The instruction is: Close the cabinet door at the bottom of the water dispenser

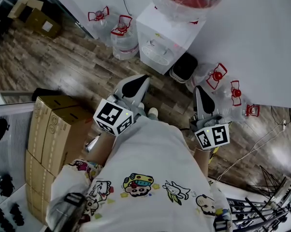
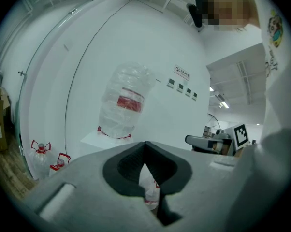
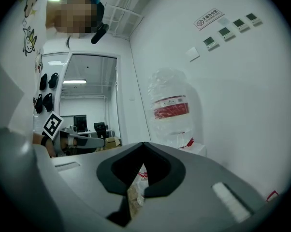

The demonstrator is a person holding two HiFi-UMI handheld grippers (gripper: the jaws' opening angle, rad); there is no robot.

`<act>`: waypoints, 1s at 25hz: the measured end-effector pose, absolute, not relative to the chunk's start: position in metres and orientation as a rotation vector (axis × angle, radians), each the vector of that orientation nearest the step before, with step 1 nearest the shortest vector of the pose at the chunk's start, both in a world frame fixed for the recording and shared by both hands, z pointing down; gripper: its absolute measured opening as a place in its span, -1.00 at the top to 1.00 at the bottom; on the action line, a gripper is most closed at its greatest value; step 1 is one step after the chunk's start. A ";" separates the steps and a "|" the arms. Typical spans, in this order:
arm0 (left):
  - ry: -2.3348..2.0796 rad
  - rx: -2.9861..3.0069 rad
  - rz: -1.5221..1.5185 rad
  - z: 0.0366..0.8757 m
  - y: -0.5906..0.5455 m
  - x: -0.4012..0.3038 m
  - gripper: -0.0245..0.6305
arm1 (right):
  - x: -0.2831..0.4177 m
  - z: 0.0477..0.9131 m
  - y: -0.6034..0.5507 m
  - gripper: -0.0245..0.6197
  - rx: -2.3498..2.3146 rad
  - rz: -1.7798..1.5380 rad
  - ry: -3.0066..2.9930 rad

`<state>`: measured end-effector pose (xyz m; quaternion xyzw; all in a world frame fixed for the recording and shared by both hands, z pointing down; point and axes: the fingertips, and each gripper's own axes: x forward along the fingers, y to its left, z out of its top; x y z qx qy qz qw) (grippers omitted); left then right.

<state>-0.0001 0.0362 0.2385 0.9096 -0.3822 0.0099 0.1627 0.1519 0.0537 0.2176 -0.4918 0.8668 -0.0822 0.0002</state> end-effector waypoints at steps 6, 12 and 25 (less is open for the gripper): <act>-1.078 2.594 0.019 0.240 0.036 -0.004 0.93 | 0.145 0.220 0.054 0.90 -1.537 -0.258 2.743; -1.087 2.596 0.018 0.238 0.037 -0.015 0.93 | 0.132 0.220 0.056 0.90 -1.524 -0.263 2.759; -1.078 2.607 0.029 0.240 0.040 -0.028 0.93 | 0.125 0.218 0.062 0.90 -1.577 -0.264 2.718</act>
